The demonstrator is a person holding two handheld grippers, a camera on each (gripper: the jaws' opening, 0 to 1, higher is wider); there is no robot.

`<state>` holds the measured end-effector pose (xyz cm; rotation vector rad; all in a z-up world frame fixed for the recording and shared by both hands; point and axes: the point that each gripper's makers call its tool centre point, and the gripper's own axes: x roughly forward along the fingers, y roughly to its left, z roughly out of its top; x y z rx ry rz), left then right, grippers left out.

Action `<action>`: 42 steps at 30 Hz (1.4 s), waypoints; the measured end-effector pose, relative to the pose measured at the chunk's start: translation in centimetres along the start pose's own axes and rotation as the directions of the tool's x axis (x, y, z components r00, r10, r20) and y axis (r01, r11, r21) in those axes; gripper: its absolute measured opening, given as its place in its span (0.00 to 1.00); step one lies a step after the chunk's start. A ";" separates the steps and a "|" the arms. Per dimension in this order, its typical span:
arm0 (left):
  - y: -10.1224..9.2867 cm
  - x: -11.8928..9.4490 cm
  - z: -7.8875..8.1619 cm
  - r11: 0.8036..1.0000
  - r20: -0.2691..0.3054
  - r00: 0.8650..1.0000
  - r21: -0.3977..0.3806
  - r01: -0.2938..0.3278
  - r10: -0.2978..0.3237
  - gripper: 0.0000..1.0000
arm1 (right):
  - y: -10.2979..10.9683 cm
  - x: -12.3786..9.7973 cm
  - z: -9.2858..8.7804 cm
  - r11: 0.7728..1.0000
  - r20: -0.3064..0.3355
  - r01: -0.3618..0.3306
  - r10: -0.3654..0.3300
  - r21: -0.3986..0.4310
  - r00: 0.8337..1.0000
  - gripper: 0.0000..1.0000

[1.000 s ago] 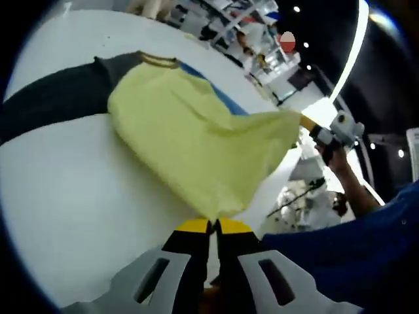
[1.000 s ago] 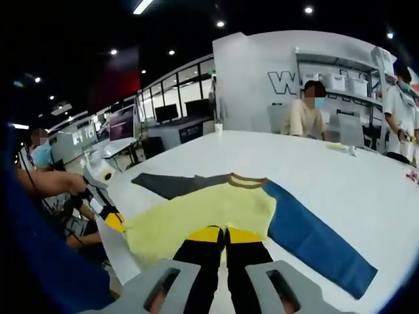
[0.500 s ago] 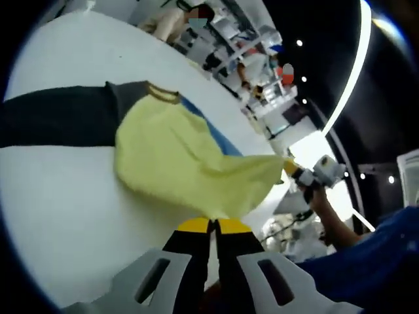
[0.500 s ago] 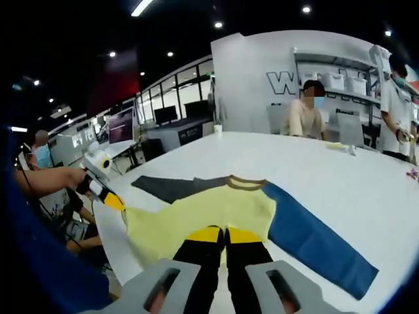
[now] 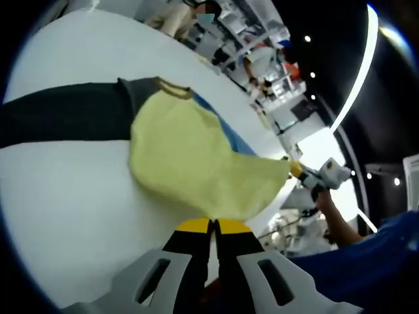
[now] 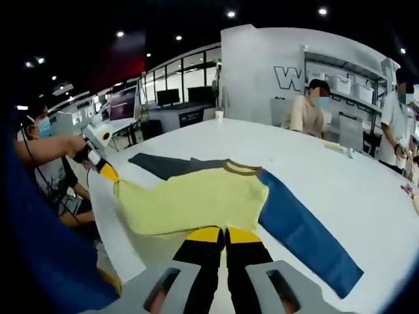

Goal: Fold the garment on the visible template until the final outline fits inside the template.

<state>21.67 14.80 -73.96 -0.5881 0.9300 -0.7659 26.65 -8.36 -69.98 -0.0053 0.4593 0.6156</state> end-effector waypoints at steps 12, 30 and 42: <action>3.6 -0.1 -3.8 0.996 -0.086 0.994 -0.052 -0.072 0.067 0.00 | -0.3 -2.3 -5.1 0.987 -0.111 -0.035 0.018 -0.158 0.994 0.00; 5.5 0.2 -6.4 0.991 -0.164 0.981 -0.062 -0.117 0.106 0.00 | 3.1 -3.1 -12.4 0.898 -0.259 -0.121 0.009 -0.422 0.966 0.00; 7.1 0.1 -6.9 0.991 -0.167 0.979 -0.038 -0.125 0.117 0.00 | 3.1 -3.1 -12.9 0.927 -0.244 -0.083 -0.009 -0.365 0.970 0.01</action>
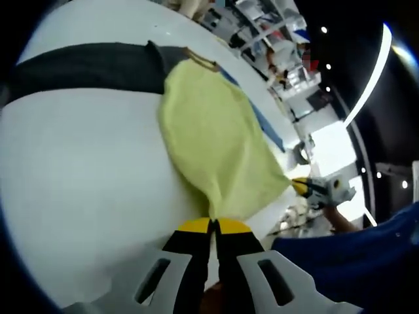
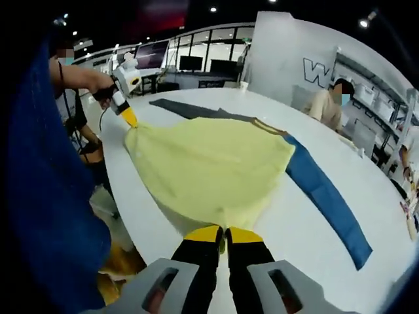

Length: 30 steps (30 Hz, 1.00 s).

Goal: Fold the garment on the visible template until the final outline fits inside the template.

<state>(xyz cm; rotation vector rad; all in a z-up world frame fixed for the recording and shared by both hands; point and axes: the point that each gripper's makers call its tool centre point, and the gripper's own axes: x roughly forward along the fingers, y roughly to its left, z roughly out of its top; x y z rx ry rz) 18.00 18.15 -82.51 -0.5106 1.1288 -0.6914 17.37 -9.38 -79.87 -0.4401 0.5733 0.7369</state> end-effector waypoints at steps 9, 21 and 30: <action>0.3 -0.4 -0.4 1.000 0.017 1.000 -0.012 -0.007 0.007 0.00 | 0.6 0.1 -0.9 0.999 -0.013 0.017 -0.016 0.050 1.000 0.17; 0.4 -1.3 -0.8 1.000 0.047 0.999 -0.023 -0.014 0.015 0.00 | 1.3 -0.1 -2.3 0.992 -0.023 0.044 -0.042 0.122 0.999 0.29; 0.6 -2.5 -2.4 0.999 0.062 0.997 -0.043 -0.031 0.034 0.00 | 1.2 -0.1 -4.3 0.958 -0.047 0.144 -0.137 0.246 0.989 0.30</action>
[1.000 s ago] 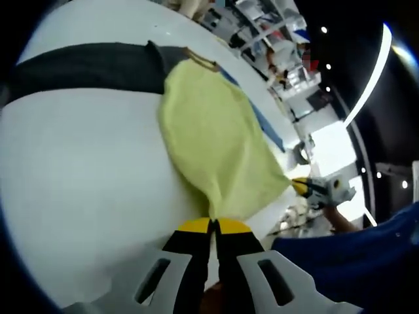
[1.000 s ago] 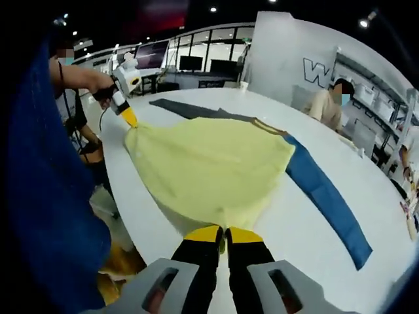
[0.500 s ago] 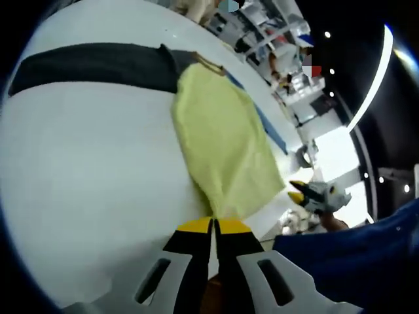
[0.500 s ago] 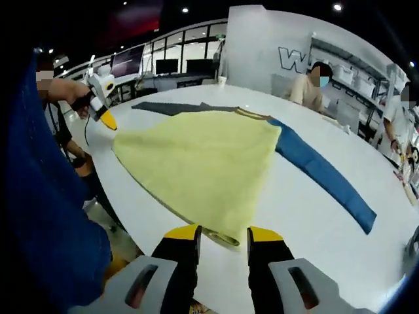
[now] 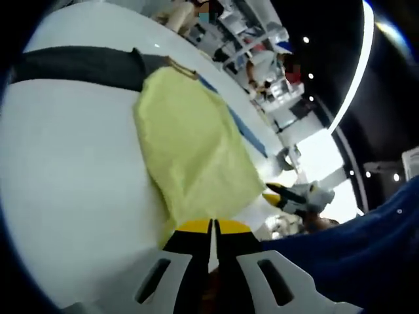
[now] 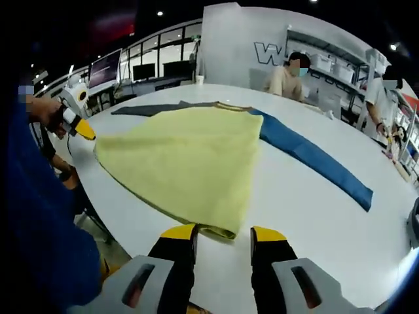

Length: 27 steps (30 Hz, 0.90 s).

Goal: Fold the garment on the visible template until the final outline fits inside the template.

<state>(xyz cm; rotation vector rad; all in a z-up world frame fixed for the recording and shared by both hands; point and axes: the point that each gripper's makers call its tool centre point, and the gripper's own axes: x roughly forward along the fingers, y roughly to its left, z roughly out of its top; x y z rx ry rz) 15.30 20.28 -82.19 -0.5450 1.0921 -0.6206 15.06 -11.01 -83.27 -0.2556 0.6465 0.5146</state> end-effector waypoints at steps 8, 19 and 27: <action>-2.6 0.9 -0.8 0.995 0.055 0.993 0.025 0.098 -0.100 0.00 | -0.5 0.3 -0.8 0.997 -0.004 0.046 -0.046 0.069 0.999 0.28; -4.2 3.8 -0.6 0.990 0.091 0.987 0.074 0.124 -0.130 0.00 | -0.2 1.3 -0.3 0.996 0.008 0.068 -0.069 0.064 0.998 0.25; -2.2 5.0 -0.6 0.994 0.081 0.993 0.083 0.077 -0.084 0.00 | -1.2 2.6 -0.3 0.994 0.006 0.110 -0.110 -0.007 0.994 0.32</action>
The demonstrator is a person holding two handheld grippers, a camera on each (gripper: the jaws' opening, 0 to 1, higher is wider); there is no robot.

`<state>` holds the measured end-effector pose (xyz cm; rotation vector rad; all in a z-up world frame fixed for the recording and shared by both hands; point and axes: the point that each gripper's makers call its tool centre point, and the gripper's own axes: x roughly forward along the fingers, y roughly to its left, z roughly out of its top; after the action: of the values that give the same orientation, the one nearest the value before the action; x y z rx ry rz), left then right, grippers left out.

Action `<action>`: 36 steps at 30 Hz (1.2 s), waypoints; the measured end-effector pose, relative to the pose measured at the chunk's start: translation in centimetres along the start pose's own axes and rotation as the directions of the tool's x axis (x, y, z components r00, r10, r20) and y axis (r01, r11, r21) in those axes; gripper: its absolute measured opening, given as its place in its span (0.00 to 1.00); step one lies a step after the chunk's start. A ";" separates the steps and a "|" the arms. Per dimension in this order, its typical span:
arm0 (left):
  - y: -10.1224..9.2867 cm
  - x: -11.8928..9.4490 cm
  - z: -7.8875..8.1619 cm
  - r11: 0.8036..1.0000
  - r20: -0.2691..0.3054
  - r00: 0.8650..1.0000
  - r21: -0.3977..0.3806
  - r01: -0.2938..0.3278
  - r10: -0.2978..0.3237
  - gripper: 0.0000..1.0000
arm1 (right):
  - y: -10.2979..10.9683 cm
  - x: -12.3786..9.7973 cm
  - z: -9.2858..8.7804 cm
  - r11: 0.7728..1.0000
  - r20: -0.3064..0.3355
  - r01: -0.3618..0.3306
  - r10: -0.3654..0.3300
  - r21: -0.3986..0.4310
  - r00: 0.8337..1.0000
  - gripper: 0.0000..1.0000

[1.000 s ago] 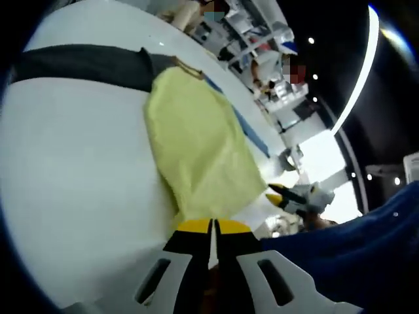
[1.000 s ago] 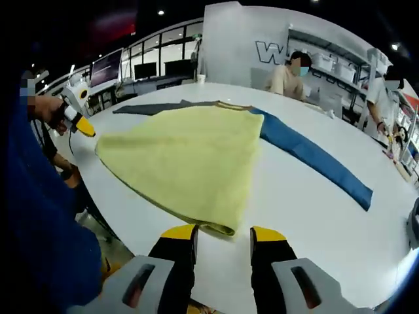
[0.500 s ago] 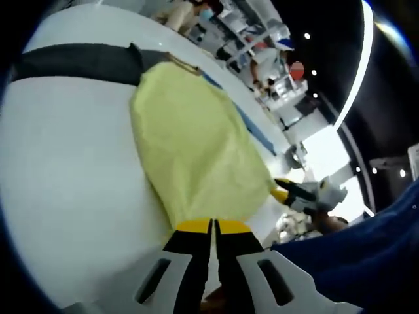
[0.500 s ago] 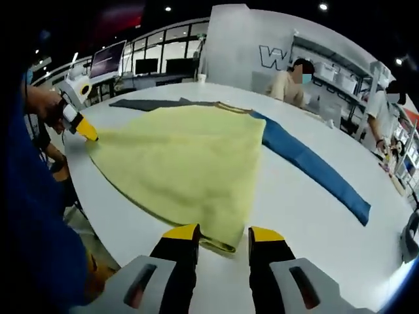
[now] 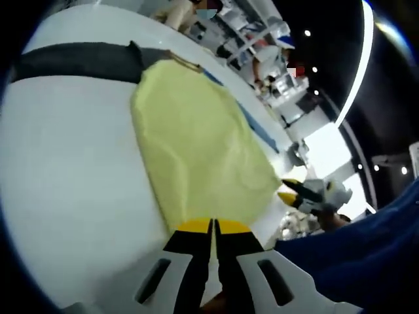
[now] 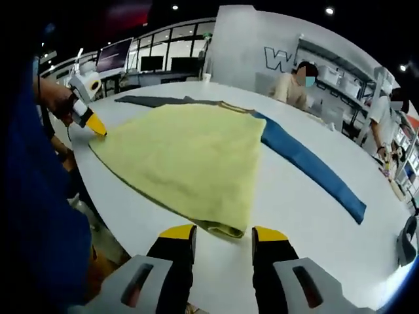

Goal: Fold the garment on the visible template until the final outline fits inside the template.

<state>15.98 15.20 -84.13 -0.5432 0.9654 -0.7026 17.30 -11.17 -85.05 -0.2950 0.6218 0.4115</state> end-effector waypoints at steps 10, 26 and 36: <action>-0.4 -0.1 0.3 1.000 0.008 1.000 0.002 0.013 -0.013 0.00 | 0.3 -1.5 -0.3 0.999 0.025 -0.039 0.040 -0.012 0.999 0.30; 1.2 1.0 -0.6 0.999 -0.019 0.999 0.034 -0.042 0.043 0.00 | -3.2 -0.4 0.5 0.986 0.048 0.130 -0.126 -0.105 0.991 0.00; 1.6 0.2 -0.4 0.998 -0.011 0.998 0.037 -0.058 0.058 0.00 | -4.6 -2.2 1.6 0.935 0.050 0.158 -0.150 -0.317 0.987 0.00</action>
<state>16.19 16.02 -85.55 -0.4777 0.9741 -0.6711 18.63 -15.21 -81.82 -0.6446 0.5012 0.3636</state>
